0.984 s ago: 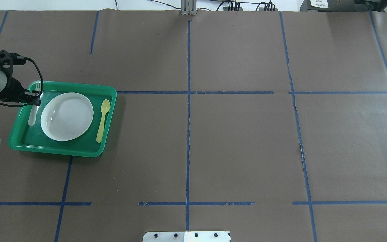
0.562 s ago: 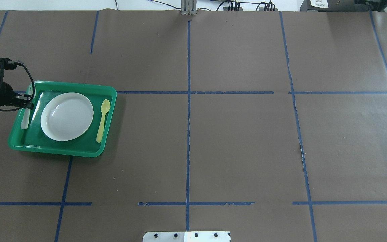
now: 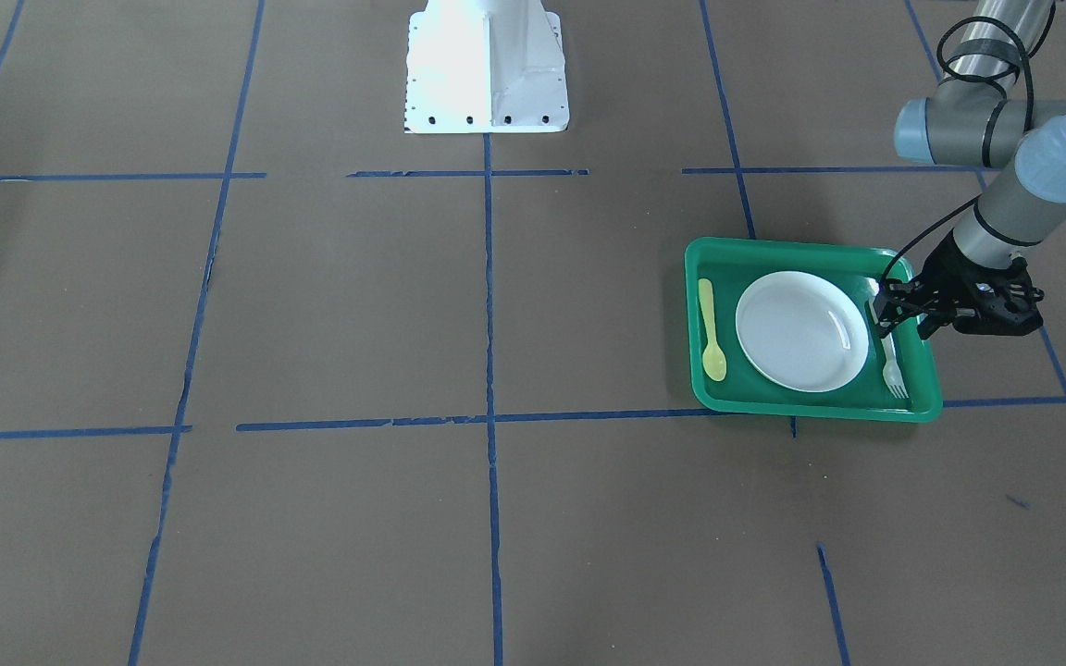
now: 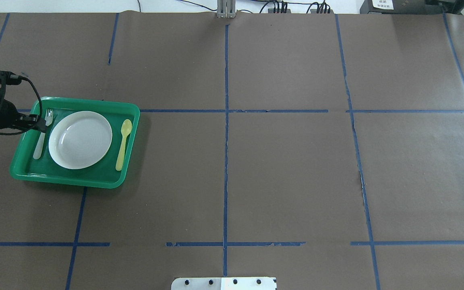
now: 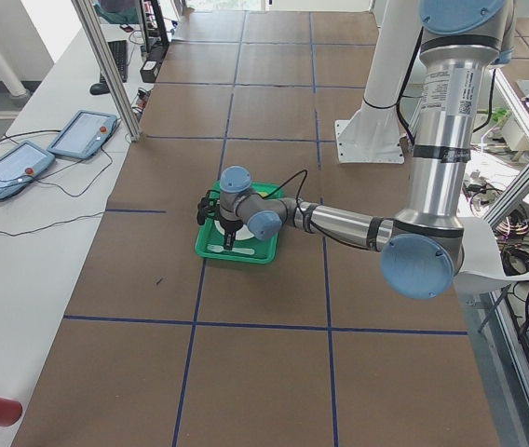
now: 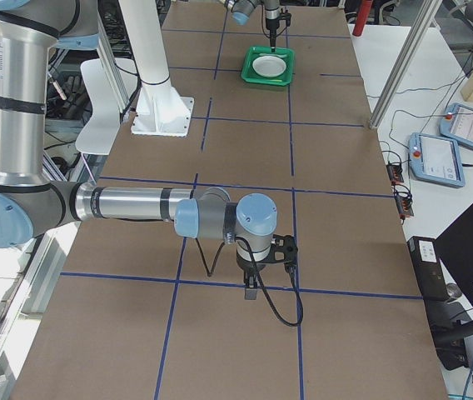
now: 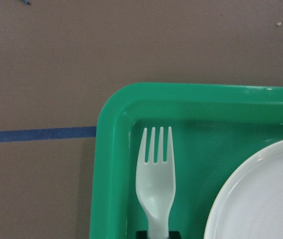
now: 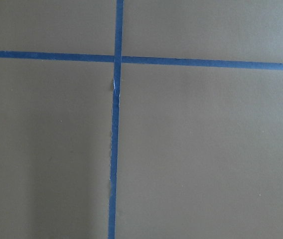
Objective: Place fork
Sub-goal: 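Open the left gripper and lift it away from the fork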
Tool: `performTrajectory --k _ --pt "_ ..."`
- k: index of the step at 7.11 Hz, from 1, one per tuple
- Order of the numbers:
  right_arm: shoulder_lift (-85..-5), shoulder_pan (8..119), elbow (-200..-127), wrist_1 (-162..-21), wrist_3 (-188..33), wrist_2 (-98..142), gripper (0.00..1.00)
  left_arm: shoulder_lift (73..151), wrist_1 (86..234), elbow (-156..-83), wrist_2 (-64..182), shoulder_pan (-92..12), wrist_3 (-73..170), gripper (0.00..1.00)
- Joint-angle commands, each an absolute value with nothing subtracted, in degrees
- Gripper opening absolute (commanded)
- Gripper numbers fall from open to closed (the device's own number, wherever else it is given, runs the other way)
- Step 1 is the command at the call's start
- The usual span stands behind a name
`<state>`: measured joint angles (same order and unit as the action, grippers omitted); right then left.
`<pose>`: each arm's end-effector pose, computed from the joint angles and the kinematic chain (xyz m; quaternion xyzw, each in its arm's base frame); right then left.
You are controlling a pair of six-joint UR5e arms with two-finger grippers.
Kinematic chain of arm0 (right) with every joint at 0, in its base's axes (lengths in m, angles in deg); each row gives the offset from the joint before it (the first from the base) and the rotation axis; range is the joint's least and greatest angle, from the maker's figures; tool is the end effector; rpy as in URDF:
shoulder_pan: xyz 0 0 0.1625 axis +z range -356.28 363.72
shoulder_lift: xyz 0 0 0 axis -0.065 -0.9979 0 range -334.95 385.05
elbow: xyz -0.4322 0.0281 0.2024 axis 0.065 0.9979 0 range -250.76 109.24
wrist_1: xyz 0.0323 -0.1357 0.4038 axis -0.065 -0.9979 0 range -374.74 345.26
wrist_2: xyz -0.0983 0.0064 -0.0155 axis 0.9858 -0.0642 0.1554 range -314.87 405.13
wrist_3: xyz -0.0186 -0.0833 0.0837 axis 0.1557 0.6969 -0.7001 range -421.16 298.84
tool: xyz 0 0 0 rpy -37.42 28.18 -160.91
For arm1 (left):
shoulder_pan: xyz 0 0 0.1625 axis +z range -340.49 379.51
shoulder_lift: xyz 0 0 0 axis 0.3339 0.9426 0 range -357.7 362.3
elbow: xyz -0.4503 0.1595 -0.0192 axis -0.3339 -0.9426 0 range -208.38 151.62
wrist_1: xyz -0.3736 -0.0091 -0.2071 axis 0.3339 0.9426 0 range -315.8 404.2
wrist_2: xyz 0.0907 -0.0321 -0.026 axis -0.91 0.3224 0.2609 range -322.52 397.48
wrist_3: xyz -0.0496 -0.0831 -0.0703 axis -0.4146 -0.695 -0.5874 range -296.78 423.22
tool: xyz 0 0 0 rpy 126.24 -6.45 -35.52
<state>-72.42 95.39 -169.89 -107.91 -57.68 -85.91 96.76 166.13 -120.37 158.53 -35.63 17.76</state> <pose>0.0676 -0.4391 0.7175 0.0035 -0.3507 -0.0103 0.9364 0.2741 -0.5187 0.6120 0.0790 0.3975 0.0036 0.9142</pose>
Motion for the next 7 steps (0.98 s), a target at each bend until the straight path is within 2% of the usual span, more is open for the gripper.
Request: performTrajectory --k 1,4,7 --pt "-72.4 95.4 -169.9 -107.9 -57.7 -85.9 1.0 95.7 165.7 -122.7 163.8 -38.2 20.3 1.0" --pt "-72.4 95.4 -169.9 -107.9 -57.6 -85.9 1.0 89.7 162.9 -129.7 167.5 -49.1 33.8 1.0" --pt "-72.4 95.4 -169.9 -107.9 -57.7 -85.9 1.0 90.4 143.2 -131.8 167.2 -63.8 61.1 1.0"
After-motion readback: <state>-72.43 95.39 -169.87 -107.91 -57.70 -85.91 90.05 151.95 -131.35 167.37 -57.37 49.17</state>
